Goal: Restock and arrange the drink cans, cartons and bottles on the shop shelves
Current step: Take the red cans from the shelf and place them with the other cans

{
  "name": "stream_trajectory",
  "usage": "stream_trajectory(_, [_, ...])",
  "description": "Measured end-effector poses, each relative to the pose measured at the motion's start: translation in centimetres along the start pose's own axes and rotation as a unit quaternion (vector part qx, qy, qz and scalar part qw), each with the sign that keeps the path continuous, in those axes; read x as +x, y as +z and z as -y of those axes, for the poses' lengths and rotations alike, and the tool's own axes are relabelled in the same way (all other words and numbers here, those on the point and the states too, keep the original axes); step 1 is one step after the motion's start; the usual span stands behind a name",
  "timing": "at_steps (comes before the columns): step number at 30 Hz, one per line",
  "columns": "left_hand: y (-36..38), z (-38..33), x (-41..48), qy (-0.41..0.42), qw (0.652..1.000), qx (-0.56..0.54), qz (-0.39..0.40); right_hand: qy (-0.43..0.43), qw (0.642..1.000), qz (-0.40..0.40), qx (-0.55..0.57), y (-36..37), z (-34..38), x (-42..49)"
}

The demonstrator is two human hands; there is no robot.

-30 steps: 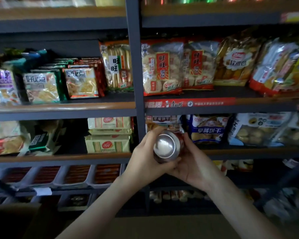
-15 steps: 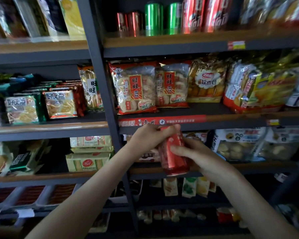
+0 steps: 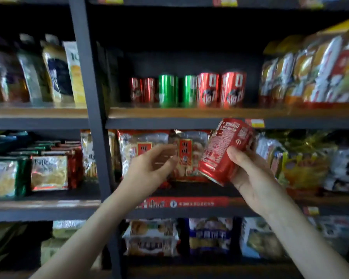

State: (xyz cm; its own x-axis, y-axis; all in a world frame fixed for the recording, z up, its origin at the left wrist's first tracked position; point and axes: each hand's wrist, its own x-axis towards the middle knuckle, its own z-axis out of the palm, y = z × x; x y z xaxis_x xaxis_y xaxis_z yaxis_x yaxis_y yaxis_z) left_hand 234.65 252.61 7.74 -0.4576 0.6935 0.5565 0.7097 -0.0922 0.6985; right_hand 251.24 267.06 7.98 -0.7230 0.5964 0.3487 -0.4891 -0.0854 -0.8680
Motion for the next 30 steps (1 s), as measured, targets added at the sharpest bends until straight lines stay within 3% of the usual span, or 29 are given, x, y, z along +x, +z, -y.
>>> stream_trajectory(4, [-2.4, -0.6, 4.3, 0.103, 0.983, 0.105, -0.108, -0.183, 0.969, -0.056, -0.158, 2.2, 3.1, 4.7])
stream_trajectory(8, [-2.4, -0.3, 8.7, 0.178, 0.951, 0.189, -0.167, -0.29, 0.921, -0.121, -0.231, 3.3, 4.2, 8.8])
stream_trajectory(11, [-1.3, 0.5, 12.1, 0.21, 0.929, 0.244, -0.181, -0.289, 0.905, -0.136, -0.28, 4.0, 3.9, 12.0])
stream_trajectory(13, [-1.1, 0.8, 14.0, 0.212, 0.936, 0.228, -0.165, -0.27, 0.892, -0.154, -0.327, 4.6, 3.6, 14.3])
stream_trajectory(18, [-2.4, 0.1, 17.7, 0.219, 0.961, 0.165, -0.038, -0.239, 0.872, -0.152, -0.4, 6.6, 4.5, 18.1])
stream_trajectory(24, [-4.0, -1.0, 21.3, 0.213, 0.968, 0.117, 0.068, -0.162, 0.869, -0.067, -0.463, 7.2, 4.8, 19.7])
stream_trajectory(27, [-3.8, -0.7, 21.5, 0.186, 0.972, 0.128, 0.069, -0.13, 0.872, -0.009, -0.471, 6.6, 4.5, 19.7])
stream_trajectory(29, [-3.7, -0.4, 21.5, 0.16, 0.979, 0.113, 0.055, -0.173, 0.837, 0.009, -0.519, 6.5, 4.8, 18.9])
stream_trajectory(30, [-3.6, -0.3, 21.6, 0.148, 0.981, 0.112, 0.051, -0.215, 0.799, 0.008, -0.561, 6.4, 5.2, 18.4])
